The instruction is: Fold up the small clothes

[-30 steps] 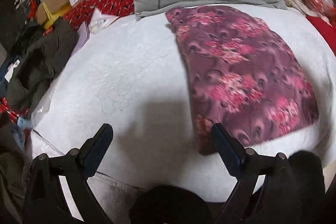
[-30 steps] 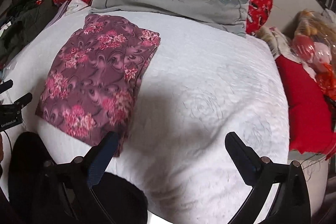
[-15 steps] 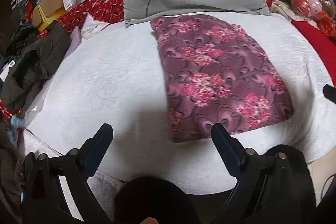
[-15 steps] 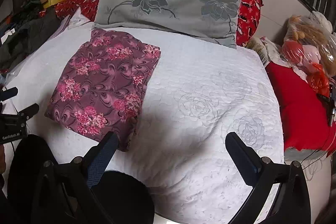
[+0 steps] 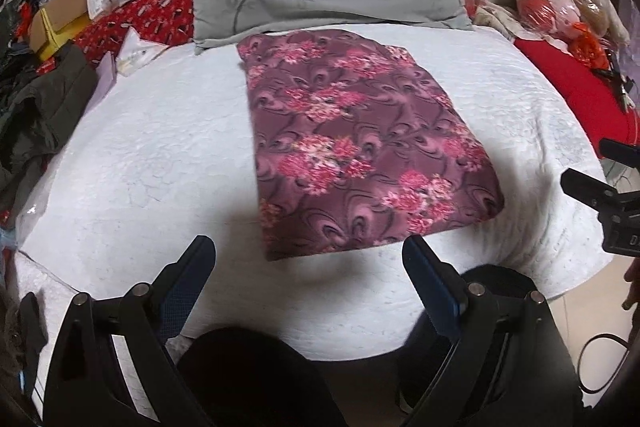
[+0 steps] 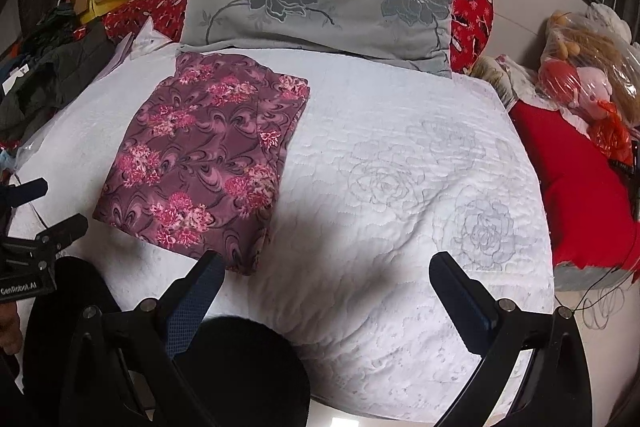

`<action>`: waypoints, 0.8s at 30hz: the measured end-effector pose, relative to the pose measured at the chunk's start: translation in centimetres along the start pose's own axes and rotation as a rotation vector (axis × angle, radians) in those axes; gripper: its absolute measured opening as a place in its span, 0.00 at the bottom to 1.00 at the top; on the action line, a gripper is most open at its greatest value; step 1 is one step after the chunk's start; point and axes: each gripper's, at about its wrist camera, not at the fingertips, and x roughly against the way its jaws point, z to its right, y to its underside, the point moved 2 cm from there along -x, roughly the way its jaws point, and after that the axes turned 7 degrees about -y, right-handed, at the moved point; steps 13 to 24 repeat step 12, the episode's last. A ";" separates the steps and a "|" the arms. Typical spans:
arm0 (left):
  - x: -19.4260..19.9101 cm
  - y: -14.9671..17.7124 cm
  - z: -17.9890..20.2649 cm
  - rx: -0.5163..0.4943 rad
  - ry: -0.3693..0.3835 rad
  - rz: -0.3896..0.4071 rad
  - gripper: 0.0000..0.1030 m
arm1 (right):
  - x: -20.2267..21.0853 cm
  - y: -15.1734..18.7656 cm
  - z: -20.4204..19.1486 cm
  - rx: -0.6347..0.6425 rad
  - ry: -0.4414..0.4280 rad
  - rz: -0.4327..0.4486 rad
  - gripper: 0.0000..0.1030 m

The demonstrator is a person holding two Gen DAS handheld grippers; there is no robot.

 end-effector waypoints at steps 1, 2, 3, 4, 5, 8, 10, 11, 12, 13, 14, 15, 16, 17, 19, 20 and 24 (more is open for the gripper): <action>0.1 0.1 0.1 0.004 0.017 0.000 0.93 | 0.0 0.1 0.1 -0.003 0.000 -0.002 1.00; 0.3 0.1 0.3 0.007 0.023 0.005 0.93 | 0.0 0.1 0.1 -0.005 0.000 -0.002 1.00; 0.5 0.2 0.5 0.007 0.028 0.014 0.93 | 0.0 0.1 0.1 -0.008 0.000 -0.003 1.00; 0.7 0.2 0.7 0.004 0.032 0.019 0.93 | 0.0 0.2 0.1 -0.011 0.000 -0.004 1.00; 0.9 0.2 0.8 0.001 0.036 0.023 0.93 | 0.0 0.2 0.2 -0.013 0.000 -0.005 1.00; 1.3 0.2 1.5 -0.016 0.048 0.026 0.93 | 0.1 0.2 0.3 -0.015 0.000 -0.006 1.00; 1.4 0.2 1.9 -0.028 0.052 0.028 0.93 | 0.1 0.2 0.3 -0.015 0.000 -0.005 1.00; 1.5 0.3 2.0 -0.032 0.052 0.027 0.93 | 0.1 0.2 0.3 -0.015 0.000 -0.004 1.00; 1.5 0.3 2.2 -0.037 0.052 0.025 0.93 | 0.1 0.3 0.4 -0.016 0.001 -0.004 1.00; 1.5 0.3 2.2 -0.037 0.052 0.025 0.93 | 0.1 0.3 0.4 -0.016 0.001 -0.004 1.00; 1.5 0.3 2.2 -0.037 0.052 0.025 0.93 | 0.1 0.3 0.4 -0.016 0.001 -0.004 1.00; 1.5 0.3 2.2 -0.037 0.052 0.025 0.93 | 0.1 0.3 0.4 -0.016 0.001 -0.004 1.00; 1.5 0.3 2.2 -0.037 0.052 0.025 0.93 | 0.1 0.3 0.4 -0.016 0.001 -0.004 1.00; 1.5 0.3 2.2 -0.037 0.052 0.025 0.93 | 0.1 0.3 0.4 -0.016 0.001 -0.004 1.00; 1.5 0.3 2.2 -0.037 0.052 0.025 0.93 | 0.1 0.3 0.4 -0.016 0.001 -0.004 1.00; 1.5 0.3 2.2 -0.037 0.052 0.025 0.93 | 0.1 0.3 0.4 -0.016 0.001 -0.004 1.00; 1.5 0.3 2.2 -0.037 0.052 0.025 0.93 | 0.1 0.3 0.4 -0.016 0.001 -0.004 1.00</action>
